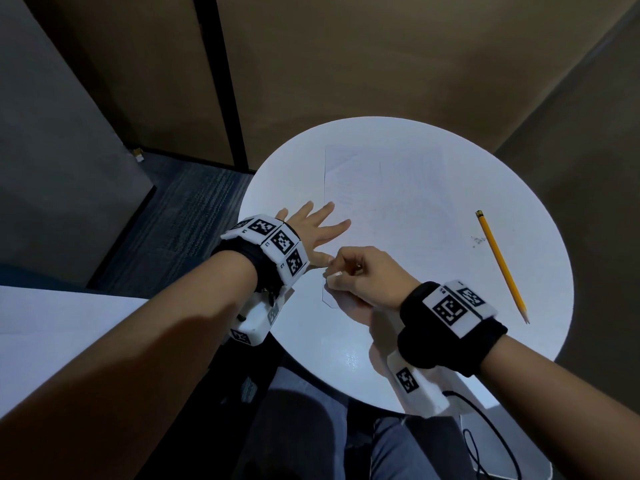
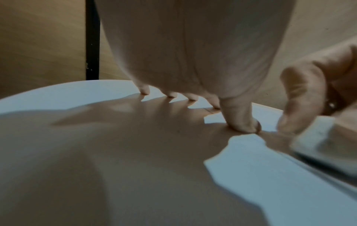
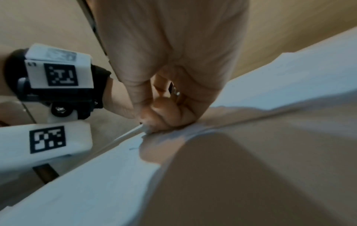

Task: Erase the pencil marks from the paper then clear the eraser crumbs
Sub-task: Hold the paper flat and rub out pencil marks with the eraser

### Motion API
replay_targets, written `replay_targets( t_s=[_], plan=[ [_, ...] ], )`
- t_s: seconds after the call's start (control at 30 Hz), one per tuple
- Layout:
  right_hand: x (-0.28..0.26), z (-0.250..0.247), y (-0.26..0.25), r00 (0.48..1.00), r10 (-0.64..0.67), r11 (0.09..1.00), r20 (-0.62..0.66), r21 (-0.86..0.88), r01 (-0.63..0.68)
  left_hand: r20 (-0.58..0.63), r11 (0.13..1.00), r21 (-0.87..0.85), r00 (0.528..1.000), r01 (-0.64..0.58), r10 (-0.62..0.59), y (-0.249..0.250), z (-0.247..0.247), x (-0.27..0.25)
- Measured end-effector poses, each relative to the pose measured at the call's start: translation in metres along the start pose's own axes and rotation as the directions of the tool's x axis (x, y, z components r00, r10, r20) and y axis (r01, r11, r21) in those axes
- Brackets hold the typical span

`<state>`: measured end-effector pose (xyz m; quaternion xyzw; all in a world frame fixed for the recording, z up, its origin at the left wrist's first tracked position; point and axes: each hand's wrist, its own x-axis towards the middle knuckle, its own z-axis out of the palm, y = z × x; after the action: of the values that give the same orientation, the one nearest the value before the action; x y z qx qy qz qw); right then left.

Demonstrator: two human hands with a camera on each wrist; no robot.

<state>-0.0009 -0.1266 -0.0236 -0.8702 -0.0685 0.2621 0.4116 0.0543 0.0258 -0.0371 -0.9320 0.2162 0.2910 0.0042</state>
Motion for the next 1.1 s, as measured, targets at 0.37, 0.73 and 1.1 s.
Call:
replay_targets(
  t_s=[0.37, 0.73, 1.1],
  plan=[
    [-0.002, -0.002, -0.006, 0.997, 0.057, 0.998, 0.052, 0.015, -0.058, 0.006, 1.0, 0.004, 1.0, 0.024, -0.024, 0.003, 0.001, 0.0],
    [0.002, -0.002, -0.004, 0.99, 0.008, 0.998, -0.139, -0.053, -0.016, -0.002, 0.999, -0.027, 1.0, 0.018, -0.018, 0.007, 0.003, -0.003],
    [0.002, -0.004, -0.012, 0.999, -0.009, 0.985, 0.035, -0.174, 0.015, 0.013, 0.999, -0.029, 1.0, 0.019, -0.019, 0.006, 0.003, -0.002]
  ],
)
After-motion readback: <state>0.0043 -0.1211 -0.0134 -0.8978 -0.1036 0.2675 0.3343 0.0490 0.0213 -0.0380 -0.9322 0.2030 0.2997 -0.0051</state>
